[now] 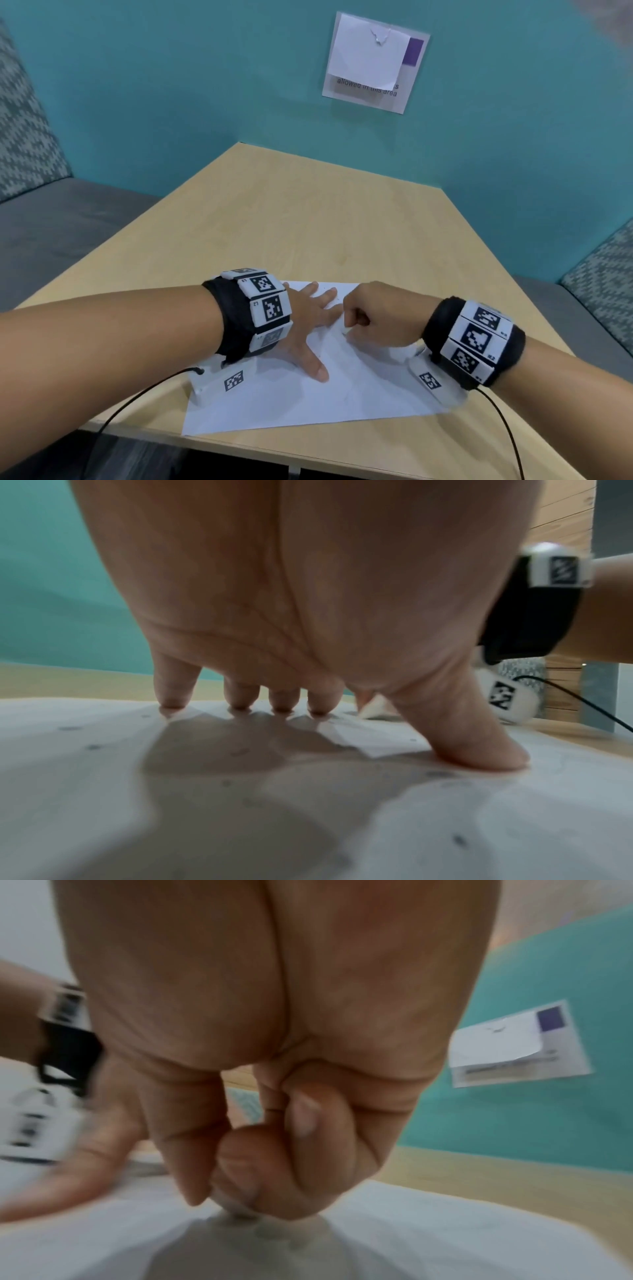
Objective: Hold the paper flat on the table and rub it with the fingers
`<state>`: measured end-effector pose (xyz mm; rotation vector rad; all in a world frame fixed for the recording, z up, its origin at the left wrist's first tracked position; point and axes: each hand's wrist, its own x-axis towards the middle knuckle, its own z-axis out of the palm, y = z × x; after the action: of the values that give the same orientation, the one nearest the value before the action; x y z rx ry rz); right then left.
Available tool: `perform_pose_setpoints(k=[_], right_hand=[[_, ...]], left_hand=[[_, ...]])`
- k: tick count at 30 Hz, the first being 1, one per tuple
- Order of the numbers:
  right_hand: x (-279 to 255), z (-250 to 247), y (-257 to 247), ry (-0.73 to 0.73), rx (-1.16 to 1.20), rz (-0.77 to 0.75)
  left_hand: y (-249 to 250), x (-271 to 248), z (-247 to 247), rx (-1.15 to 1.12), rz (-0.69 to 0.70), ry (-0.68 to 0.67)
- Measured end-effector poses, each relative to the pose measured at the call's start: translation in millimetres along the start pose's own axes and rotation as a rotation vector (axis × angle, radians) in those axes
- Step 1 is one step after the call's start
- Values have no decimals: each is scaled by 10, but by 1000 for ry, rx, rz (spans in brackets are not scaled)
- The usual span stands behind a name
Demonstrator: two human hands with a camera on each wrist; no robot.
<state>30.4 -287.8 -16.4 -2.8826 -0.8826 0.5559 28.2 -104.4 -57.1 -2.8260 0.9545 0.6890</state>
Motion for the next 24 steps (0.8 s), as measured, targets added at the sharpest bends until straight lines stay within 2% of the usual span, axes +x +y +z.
perform_pose_setpoints(k=[3,8,13,17,22,24], right_hand=[[-110,81,-199,-84,6,-115],[-11,-57,37,20,4,35],[-168,113,-259,-102,43,-135],[-3,-57,50,14,20,9],[-151,101,-208,-90,13,-121],[-73,22,-85,-40,-13,-62]], left_hand=[[-11,-17,4,-25,26,31],[-19,17,20,-3,-1,8],[-27,-12,20,-30,24,21],[-17,-4,-2,1,5,-7],[-32,6,1,-21,6,-2],[-33,9,5,-1,2,-4]])
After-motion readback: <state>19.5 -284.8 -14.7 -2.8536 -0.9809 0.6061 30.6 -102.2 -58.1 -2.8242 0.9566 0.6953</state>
